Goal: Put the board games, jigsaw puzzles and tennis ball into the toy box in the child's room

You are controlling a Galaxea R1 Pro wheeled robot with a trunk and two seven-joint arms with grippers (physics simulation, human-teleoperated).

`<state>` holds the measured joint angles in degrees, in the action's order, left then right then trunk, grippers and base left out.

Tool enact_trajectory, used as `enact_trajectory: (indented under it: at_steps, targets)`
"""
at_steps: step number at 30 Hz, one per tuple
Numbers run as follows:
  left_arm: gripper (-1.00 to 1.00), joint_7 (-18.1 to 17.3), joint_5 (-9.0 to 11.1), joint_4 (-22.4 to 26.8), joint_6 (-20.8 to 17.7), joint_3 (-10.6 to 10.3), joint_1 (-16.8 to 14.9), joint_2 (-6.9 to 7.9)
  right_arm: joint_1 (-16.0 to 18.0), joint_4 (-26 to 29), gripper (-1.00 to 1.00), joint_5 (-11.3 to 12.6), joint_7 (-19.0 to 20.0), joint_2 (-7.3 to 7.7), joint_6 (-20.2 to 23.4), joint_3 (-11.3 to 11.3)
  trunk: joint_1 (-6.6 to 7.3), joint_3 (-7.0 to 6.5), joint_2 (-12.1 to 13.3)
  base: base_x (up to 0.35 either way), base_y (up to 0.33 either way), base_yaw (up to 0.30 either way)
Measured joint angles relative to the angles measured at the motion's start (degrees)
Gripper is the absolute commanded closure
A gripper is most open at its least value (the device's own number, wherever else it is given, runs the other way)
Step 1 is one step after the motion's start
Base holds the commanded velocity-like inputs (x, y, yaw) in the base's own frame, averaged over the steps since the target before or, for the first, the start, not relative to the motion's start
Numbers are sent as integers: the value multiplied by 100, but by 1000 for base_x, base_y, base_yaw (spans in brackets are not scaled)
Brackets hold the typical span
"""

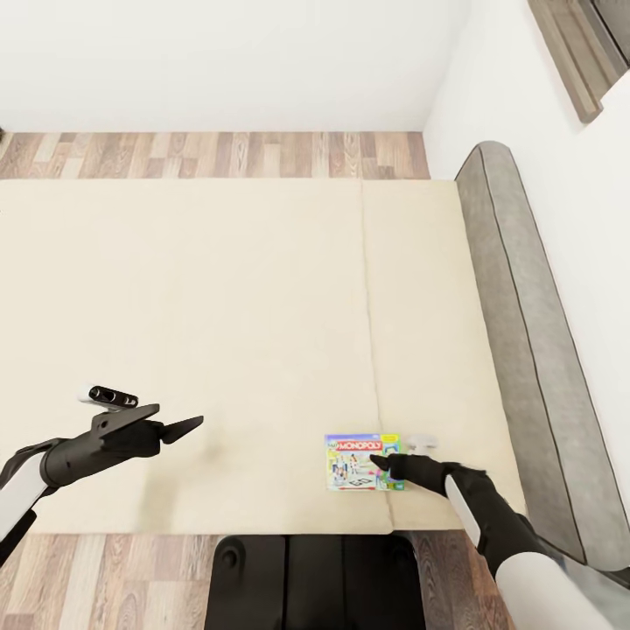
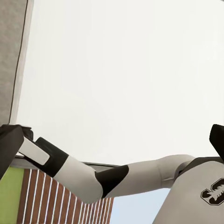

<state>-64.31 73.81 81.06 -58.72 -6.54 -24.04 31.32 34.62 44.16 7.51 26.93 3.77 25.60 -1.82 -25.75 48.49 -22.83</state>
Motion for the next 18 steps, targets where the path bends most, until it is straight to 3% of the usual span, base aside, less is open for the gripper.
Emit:
enact_trajectory:
  at_steps: [13,14,18]
  targets:
    - [-100,0,0,0,0,-2,0,0,0,0,-100,441,-5,-15,21,2,0,-121,0,0,0,0]
    - [-100,0,0,0,0,-2,0,0,0,0,-100,585,-5,-15,21,2,0,-130,0,0,0,0]
    - [-100,0,0,0,0,-2,0,0,0,0,-100,590,-5,-15,20,2,0,-167,0,0,0,0]
